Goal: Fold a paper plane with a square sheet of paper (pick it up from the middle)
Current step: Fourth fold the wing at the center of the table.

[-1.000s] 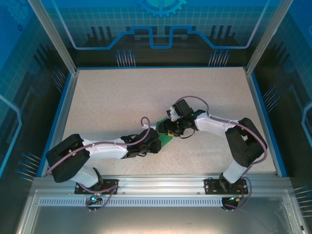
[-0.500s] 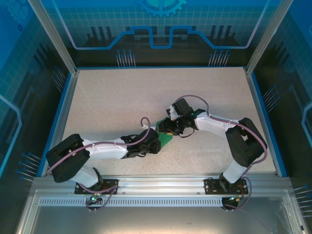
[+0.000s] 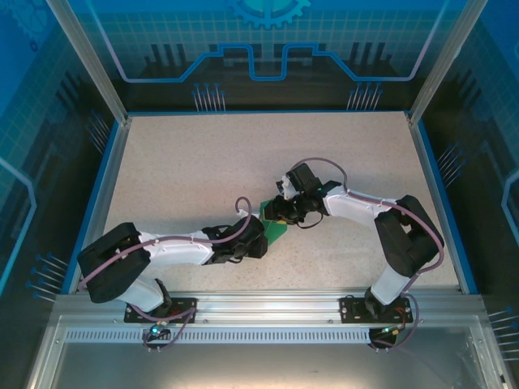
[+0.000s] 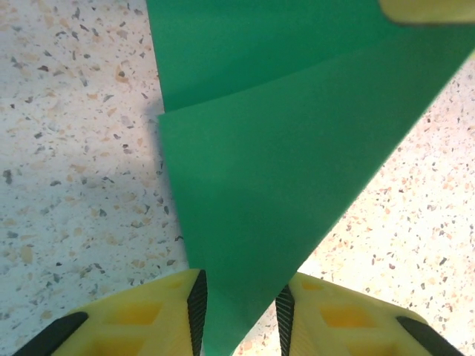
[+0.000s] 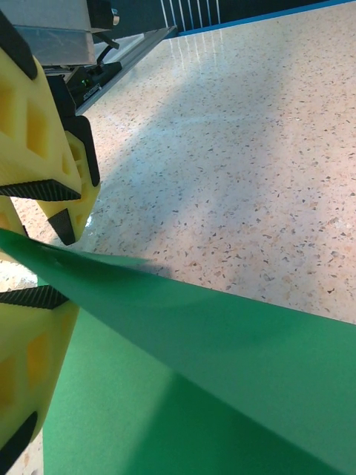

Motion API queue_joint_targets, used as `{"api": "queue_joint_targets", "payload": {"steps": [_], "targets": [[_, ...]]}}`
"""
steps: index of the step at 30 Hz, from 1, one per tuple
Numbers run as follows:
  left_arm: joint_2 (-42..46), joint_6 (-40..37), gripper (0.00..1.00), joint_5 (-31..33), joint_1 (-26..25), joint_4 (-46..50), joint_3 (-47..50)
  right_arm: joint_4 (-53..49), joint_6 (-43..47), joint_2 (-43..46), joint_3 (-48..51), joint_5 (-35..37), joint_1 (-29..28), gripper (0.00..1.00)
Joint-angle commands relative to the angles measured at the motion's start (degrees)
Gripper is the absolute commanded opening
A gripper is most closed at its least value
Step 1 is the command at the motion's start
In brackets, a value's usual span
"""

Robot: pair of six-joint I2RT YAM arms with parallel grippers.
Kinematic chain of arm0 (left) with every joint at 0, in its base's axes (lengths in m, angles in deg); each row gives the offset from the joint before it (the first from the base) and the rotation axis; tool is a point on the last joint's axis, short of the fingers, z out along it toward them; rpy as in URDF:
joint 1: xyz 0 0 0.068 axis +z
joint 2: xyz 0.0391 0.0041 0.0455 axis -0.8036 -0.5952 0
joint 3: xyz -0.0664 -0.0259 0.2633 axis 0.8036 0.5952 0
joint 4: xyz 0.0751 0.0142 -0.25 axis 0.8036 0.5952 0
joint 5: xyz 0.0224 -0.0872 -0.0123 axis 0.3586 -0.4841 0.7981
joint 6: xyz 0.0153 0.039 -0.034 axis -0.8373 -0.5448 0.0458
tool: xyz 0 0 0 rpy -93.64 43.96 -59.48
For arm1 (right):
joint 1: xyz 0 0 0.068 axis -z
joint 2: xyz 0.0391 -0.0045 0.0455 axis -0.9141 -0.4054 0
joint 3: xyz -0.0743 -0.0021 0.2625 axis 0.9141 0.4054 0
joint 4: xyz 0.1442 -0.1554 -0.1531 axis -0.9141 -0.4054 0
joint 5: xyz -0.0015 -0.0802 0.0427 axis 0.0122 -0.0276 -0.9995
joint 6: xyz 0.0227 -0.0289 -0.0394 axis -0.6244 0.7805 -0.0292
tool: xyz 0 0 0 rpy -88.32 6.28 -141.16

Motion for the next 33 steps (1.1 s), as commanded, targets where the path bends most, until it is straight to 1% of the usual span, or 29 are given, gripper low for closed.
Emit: {"api": "queue_joint_targets", "payload": {"steps": [1, 5, 8, 14, 17, 20, 28, 30, 33], "targets": [[-0.63, -1.32, 0.36, 1.42, -0.38, 1.67, -0.13, -0.43, 0.18, -0.91, -1.48, -0.34, -0.39, 0.37], [-1.42, -1.94, 0.36, 1.32, -0.73, 1.9, -1.06, -0.41, 0.18, -0.92, -1.64, -0.46, -0.39, 0.36], [-2.19, -2.21, 0.34, 1.28, -1.09, 1.95, -1.6, -0.42, 0.11, -0.94, -1.75, -0.56, -0.34, 0.35], [-1.99, -2.22, 0.26, 2.37, -1.61, 2.28, -1.75, -0.64, 0.28, -1.01, -1.96, -0.61, -0.39, 0.35], [-1.18, -2.2, 0.25, 3.07, -1.61, 2.36, -1.58, -0.86, 0.43, -1.01, -2.07, -0.52, -0.39, 0.35], [-0.28, -2.11, 0.25, 3.68, -1.61, 2.67, -1.67, -1.03, 0.62, -1.02, -1.91, -0.52, -0.39, 0.35], [0.82, -2.21, 0.3, 3.2, -1.62, 2.06, -2.16, -1.29, 0.71, -1.21, -1.9, -0.43, -0.37, 0.35], [1.11, -2.25, 0.3, 3.18, -1.61, 1.89, -2.07, -1.38, 0.8, -1.27, -1.9, -0.35, -0.43, 0.35], [1.0, -2.3, 0.26, 3.63, -1.61, 2.43, -2.14, -1.57, 0.88, -1.29, -2.16, -0.34, -0.38, 0.35]]}}
